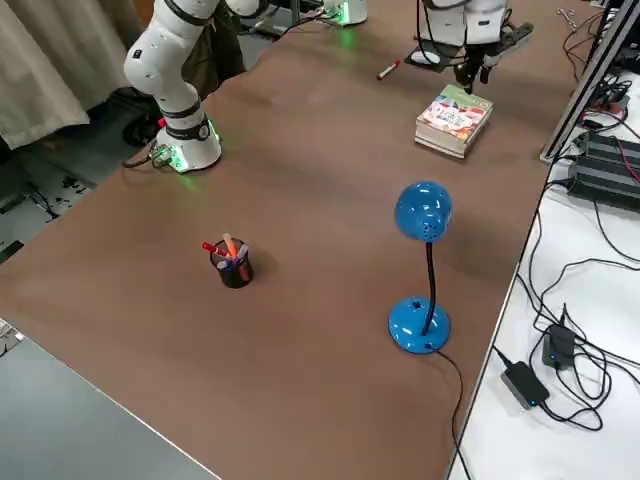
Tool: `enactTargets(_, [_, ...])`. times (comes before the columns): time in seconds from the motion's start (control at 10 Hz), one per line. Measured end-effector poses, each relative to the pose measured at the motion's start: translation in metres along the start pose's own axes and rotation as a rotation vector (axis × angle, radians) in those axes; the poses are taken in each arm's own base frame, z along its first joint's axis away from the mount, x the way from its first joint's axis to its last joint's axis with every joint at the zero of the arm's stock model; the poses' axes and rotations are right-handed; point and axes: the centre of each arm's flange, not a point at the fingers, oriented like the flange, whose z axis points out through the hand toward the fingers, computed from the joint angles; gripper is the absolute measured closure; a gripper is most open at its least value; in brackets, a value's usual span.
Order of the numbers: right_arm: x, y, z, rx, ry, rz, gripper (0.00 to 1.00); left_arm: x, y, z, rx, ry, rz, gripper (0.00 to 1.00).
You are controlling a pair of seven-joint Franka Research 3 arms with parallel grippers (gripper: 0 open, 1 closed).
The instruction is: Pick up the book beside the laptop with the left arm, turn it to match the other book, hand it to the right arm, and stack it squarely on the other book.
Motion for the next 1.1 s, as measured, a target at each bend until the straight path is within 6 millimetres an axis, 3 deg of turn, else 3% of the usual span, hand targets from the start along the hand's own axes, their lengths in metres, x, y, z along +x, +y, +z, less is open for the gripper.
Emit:
enactTargets(0.2, [0.017,0.033,-0.050,-0.125,0.055,-0.157,0.06,0.000,0.002,-0.002,0.000,0.003,0.003,0.00])
enactTargets(0.3, [0.029,0.056,-0.073,-0.172,0.062,-0.216,0.00,0.000,0.002,-0.002,0.000,0.003,0.003,0.00])
enactTargets(0.6, [0.092,0.174,-0.155,-0.227,0.041,-0.377,0.00,0.000,0.002,-0.002,0.000,0.003,0.003,0.00])
enactTargets(0.7, [0.103,0.208,-0.179,-0.234,0.037,-0.390,0.00,0.000,0.002,-0.002,0.000,0.004,0.004,0.00])
enactTargets(0.9, [0.102,0.239,-0.215,-0.239,0.044,-0.390,0.00,0.000,0.002,-0.003,0.000,0.005,0.004,0.00])
enactTargets(1.1, [0.076,0.246,-0.234,-0.239,0.053,-0.396,0.00,0.000,0.002,-0.003,0.000,0.005,0.004,0.00])
